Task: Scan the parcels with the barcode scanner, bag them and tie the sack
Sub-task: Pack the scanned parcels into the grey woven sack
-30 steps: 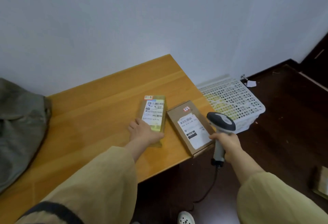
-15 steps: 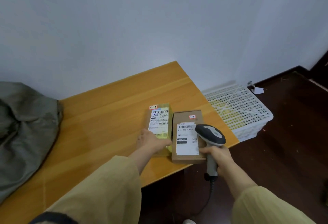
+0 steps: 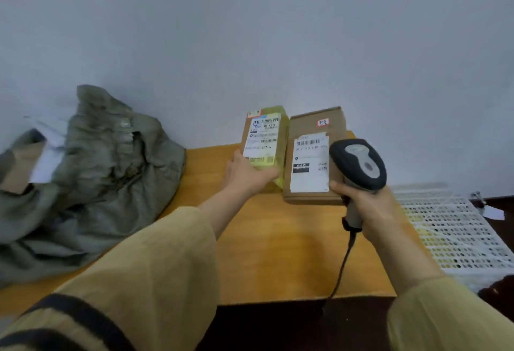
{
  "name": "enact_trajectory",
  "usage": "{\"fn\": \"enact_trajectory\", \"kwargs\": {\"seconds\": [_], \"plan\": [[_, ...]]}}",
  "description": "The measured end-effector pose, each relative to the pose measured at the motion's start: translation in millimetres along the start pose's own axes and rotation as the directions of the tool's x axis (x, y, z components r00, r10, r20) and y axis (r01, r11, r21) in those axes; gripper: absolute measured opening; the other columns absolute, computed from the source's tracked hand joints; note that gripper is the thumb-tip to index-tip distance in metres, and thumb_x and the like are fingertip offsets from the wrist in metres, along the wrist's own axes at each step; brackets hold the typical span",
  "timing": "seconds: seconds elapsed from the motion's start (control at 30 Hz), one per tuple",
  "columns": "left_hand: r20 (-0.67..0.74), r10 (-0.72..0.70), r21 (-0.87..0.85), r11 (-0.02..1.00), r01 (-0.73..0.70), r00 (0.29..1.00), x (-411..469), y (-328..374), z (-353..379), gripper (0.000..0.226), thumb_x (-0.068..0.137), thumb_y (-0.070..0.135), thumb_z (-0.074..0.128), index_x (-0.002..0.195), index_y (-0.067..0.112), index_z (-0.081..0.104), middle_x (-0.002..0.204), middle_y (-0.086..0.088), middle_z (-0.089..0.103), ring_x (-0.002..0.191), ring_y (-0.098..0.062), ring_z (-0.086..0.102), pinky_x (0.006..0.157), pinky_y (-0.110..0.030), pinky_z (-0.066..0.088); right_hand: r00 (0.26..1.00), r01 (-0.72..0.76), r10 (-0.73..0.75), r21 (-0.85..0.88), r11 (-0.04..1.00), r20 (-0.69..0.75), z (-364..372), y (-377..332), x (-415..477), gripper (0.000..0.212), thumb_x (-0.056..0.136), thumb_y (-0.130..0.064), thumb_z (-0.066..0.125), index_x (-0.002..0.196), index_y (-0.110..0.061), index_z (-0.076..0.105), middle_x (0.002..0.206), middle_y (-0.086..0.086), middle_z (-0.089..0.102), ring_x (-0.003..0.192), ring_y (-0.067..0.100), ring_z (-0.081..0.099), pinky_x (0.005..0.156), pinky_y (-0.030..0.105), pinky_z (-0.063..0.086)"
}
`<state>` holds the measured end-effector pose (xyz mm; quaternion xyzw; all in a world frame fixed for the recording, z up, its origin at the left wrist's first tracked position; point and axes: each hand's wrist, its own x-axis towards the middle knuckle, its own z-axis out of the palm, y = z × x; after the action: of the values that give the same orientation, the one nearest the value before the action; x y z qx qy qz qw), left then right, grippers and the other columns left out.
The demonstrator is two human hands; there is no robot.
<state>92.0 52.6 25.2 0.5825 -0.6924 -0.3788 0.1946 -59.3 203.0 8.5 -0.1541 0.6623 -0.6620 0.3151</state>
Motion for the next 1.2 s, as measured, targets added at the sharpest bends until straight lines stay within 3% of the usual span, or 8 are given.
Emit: {"fn": "enact_trajectory", "kwargs": {"seconds": [0.1, 0.2, 0.3, 0.53, 0.7, 0.9, 1.03, 1.2], "plan": [[-0.18, 0.062, -0.064, 0.995, -0.075, 0.982, 0.0, 7.3, -75.3, 0.099, 0.038, 0.061, 0.064, 0.126, 0.023, 0.039, 0.117, 0.001, 0.052, 0.107, -0.019, 0.055, 0.087, -0.041, 0.053, 0.983, 0.118, -0.124, 0.052, 0.992, 0.132, 56.8, -44.8, -5.0, 0.039, 0.067, -0.011, 0.083, 0.092, -0.027, 0.058, 0.095, -0.008, 0.064, 0.097, 0.018, 0.059, 0.086, 0.039, 0.051], [-0.364, 0.106, -0.092, 0.985, -0.149, 0.926, -0.9, 1.4, -153.3, 0.085, 0.057, 0.053, 0.072, 0.13, 0.022, 0.041, 0.115, 0.004, 0.043, 0.113, -0.014, 0.045, 0.095, -0.034, 0.047, 0.937, 0.189, -0.219, 0.131, 0.973, 0.274, 118.4, -84.7, -19.7, 0.034, 0.068, -0.009, 0.081, 0.086, -0.028, 0.059, 0.088, -0.008, 0.065, 0.086, 0.014, 0.062, 0.074, 0.032, 0.052], [-0.506, 0.1, -0.112, 0.977, -0.18, 0.857, -4.2, -17.5, -226.5, 0.087, 0.055, 0.055, 0.071, 0.132, 0.026, 0.042, 0.122, 0.003, 0.048, 0.118, -0.014, 0.047, 0.096, -0.032, 0.047, 0.868, 0.235, -0.279, 0.156, 0.959, 0.41, 184.6, -113.9, -41.3, 0.029, 0.07, -0.009, 0.081, 0.087, -0.024, 0.062, 0.087, -0.004, 0.068, 0.08, 0.013, 0.065, 0.064, 0.028, 0.052], [-0.633, -0.04, -0.225, 0.965, -0.134, 0.773, 12.8, -99.9, -359.3, 0.089, 0.064, 0.051, 0.073, 0.142, 0.029, 0.036, 0.135, -0.003, 0.042, 0.101, -0.017, 0.055, 0.083, -0.027, 0.049, 0.777, 0.259, -0.292, 0.139, 0.956, 0.557, 348.4, -140.0, -85.2, 0.025, 0.071, -0.011, 0.08, 0.083, -0.02, 0.059, 0.087, -0.001, 0.066, 0.079, 0.014, 0.063, 0.066, 0.031, 0.056], [-0.636, -0.157, -0.21, 0.977, 0.026, 0.755, 46.8, -163.3, -444.3, 0.088, 0.064, 0.056, 0.068, 0.141, 0.028, 0.038, 0.138, -0.006, 0.043, 0.113, -0.023, 0.051, 0.095, -0.035, 0.048, 0.765, 0.201, -0.198, 0.065, 0.977, 0.613, 471.4, -130.3, -103.4, 0.022, 0.069, -0.007, 0.081, 0.078, -0.015, 0.062, 0.086, 0.006, 0.069, 0.084, 0.023, 0.067, 0.079, 0.041, 0.057], [-0.492, -0.274, -0.266, 0.951, 0.157, 0.826, 100.4, -209.8, -505.5, 0.095, 0.041, 0.066, 0.061, 0.124, 0.022, 0.055, 0.12, -0.006, 0.056, 0.11, -0.026, 0.054, 0.09, -0.039, 0.052, 0.766, 0.168, -0.071, -0.093, 0.981, 0.639, 573.0, -115.9, -95.3, 0.02, 0.074, -0.01, 0.078, 0.079, -0.013, 0.059, 0.078, 0.008, 0.064, 0.067, 0.02, 0.06, 0.064, 0.034, 0.052], [-0.375, -0.359, -0.334, 0.912, 0.237, 0.855, 145.9, -240.0, -514.9, 0.08, 0.069, 0.064, 0.066, 0.127, 0.011, 0.052, 0.124, -0.006, 0.052, 0.113, -0.029, 0.053, 0.087, -0.034, 0.048, 0.744, 0.297, -0.049, -0.264, 0.918, 0.666, 611.1, -105.0, -75.8, 0.031, 0.076, -0.023, 0.079, 0.096, -0.009, 0.061, 0.082, 0.004, 0.062, 0.084, 0.024, 0.06, 0.071, 0.036, 0.051], [-0.323, -0.429, -0.459, 0.85, 0.257, 0.844, 183.5, -274.6, -507.6, 0.059, 0.079, 0.052, 0.064, 0.12, 0.01, 0.057, 0.121, -0.006, 0.058, 0.107, -0.029, 0.057, 0.089, -0.039, 0.051, 0.641, 0.464, -0.028, -0.358, 0.81, 0.767, 631.4, -91.7, -64.8, 0.037, 0.075, -0.029, 0.08, 0.105, -0.013, 0.066, 0.103, 0.003, 0.066, 0.099, 0.021, 0.06, 0.083, 0.034, 0.048]]}}
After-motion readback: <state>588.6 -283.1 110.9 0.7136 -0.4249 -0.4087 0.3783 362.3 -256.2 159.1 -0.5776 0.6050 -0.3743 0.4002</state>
